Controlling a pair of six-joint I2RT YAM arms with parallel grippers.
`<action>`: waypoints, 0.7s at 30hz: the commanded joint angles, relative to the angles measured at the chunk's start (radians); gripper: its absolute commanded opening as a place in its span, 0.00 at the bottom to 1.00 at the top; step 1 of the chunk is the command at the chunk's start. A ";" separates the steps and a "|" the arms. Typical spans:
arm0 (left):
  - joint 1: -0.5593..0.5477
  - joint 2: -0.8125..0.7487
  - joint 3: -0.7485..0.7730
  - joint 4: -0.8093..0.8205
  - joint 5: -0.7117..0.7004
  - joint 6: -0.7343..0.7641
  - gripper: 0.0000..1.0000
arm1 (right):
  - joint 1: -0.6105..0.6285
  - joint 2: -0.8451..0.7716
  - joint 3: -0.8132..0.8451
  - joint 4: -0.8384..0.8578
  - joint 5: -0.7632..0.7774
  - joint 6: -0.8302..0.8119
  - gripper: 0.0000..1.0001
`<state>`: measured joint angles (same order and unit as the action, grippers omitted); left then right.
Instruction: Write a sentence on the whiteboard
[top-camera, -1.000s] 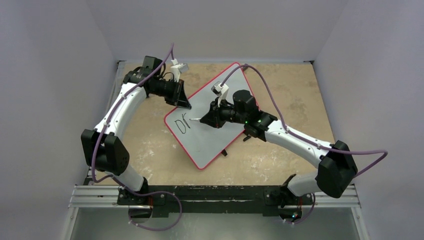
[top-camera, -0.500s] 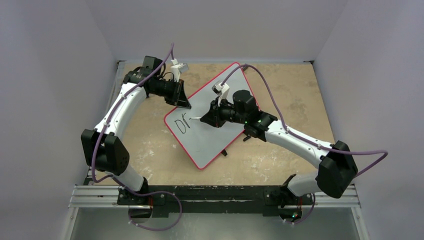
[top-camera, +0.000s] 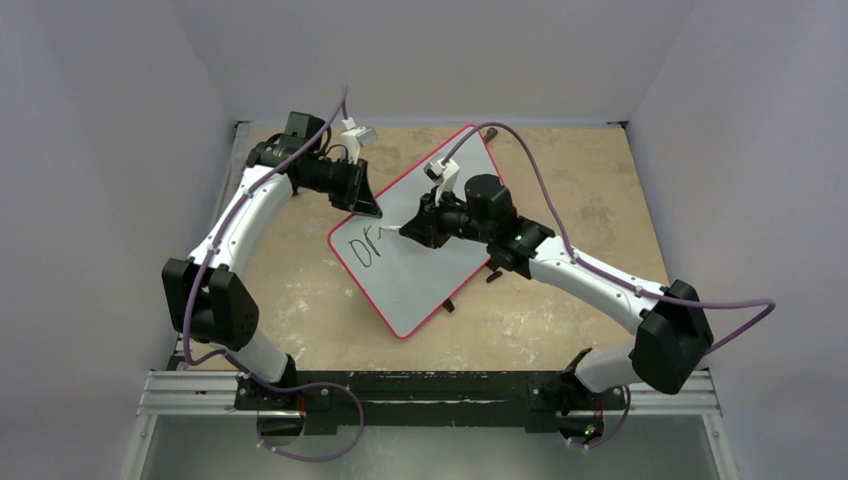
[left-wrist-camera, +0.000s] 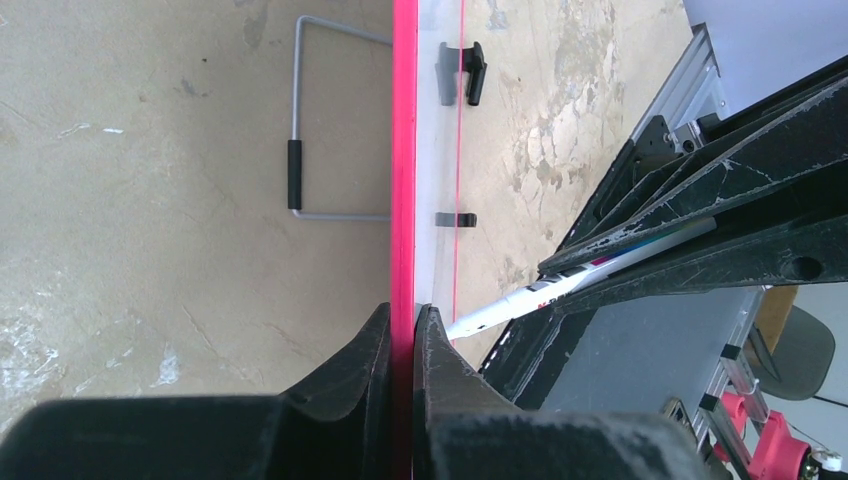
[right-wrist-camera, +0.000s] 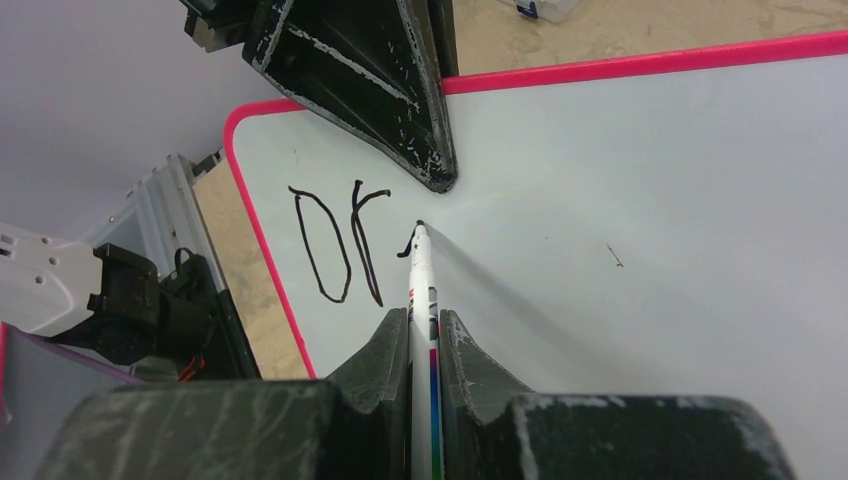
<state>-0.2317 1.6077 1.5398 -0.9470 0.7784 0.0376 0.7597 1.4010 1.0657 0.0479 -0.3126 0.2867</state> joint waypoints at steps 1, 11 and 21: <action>-0.020 -0.033 -0.010 0.033 -0.079 0.064 0.00 | -0.004 0.021 0.033 0.009 -0.019 -0.023 0.00; -0.020 -0.034 -0.009 0.033 -0.079 0.065 0.00 | -0.002 0.020 -0.002 0.006 -0.094 -0.040 0.00; -0.021 -0.035 -0.009 0.031 -0.080 0.066 0.00 | -0.001 0.012 -0.036 -0.027 -0.056 -0.050 0.00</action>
<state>-0.2325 1.6077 1.5398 -0.9474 0.7792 0.0372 0.7582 1.4151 1.0512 0.0460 -0.4072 0.2672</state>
